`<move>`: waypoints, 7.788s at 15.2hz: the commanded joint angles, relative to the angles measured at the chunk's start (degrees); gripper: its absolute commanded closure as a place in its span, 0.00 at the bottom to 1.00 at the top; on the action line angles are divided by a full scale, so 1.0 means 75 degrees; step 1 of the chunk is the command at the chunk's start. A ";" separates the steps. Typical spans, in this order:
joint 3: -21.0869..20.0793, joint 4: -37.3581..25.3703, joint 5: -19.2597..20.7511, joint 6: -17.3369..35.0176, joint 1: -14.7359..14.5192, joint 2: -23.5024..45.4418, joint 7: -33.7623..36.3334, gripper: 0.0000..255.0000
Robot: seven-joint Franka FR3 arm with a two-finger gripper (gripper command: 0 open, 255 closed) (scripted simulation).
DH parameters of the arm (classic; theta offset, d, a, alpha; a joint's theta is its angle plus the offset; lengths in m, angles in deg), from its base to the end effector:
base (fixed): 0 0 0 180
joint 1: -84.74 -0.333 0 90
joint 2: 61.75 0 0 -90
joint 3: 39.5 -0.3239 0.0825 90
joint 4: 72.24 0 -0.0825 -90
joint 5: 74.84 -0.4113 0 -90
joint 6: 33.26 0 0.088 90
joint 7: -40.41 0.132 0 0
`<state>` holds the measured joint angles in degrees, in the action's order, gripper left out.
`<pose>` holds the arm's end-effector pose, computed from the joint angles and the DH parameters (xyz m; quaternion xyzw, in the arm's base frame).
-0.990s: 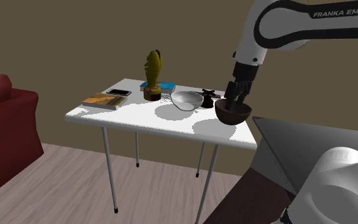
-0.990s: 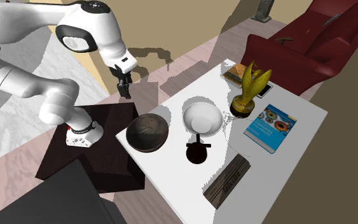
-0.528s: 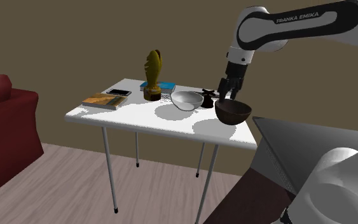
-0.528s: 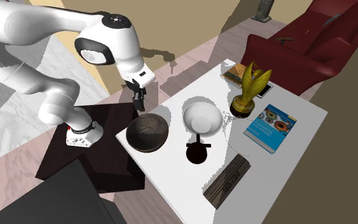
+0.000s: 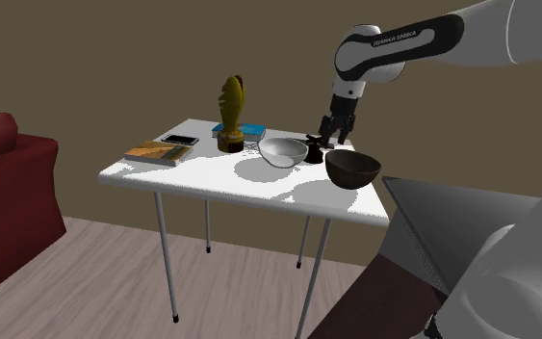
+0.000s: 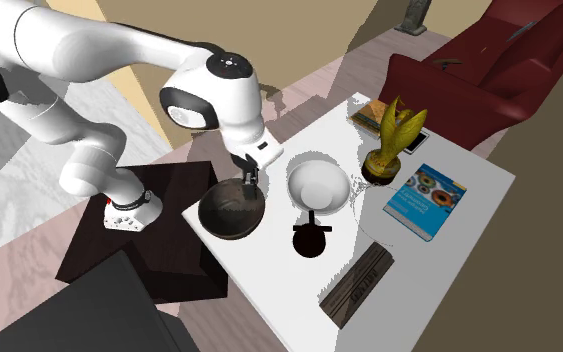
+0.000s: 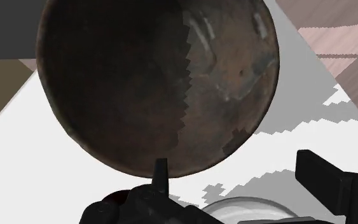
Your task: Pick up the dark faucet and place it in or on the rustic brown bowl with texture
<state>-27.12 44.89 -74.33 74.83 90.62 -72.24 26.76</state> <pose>0.5034 -0.1717 0.4957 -0.9991 0.0373 -0.0144 0.0118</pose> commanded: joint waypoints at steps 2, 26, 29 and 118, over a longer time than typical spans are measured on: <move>0.0193 -0.0733 -0.0107 0.0052 0.0104 0.0758 -0.0244 0.00; 0.0553 -0.2950 -0.0794 0.0551 0.0654 0.3466 -0.0999 0.00; 0.0553 -0.2951 -0.0794 0.0550 0.0654 0.3465 -0.0999 1.00; 0.0249 0.1270 0.0740 -0.0721 0.0557 -0.2213 -0.0082 0.00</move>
<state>-25.25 54.41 -68.79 69.41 94.80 -88.84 26.15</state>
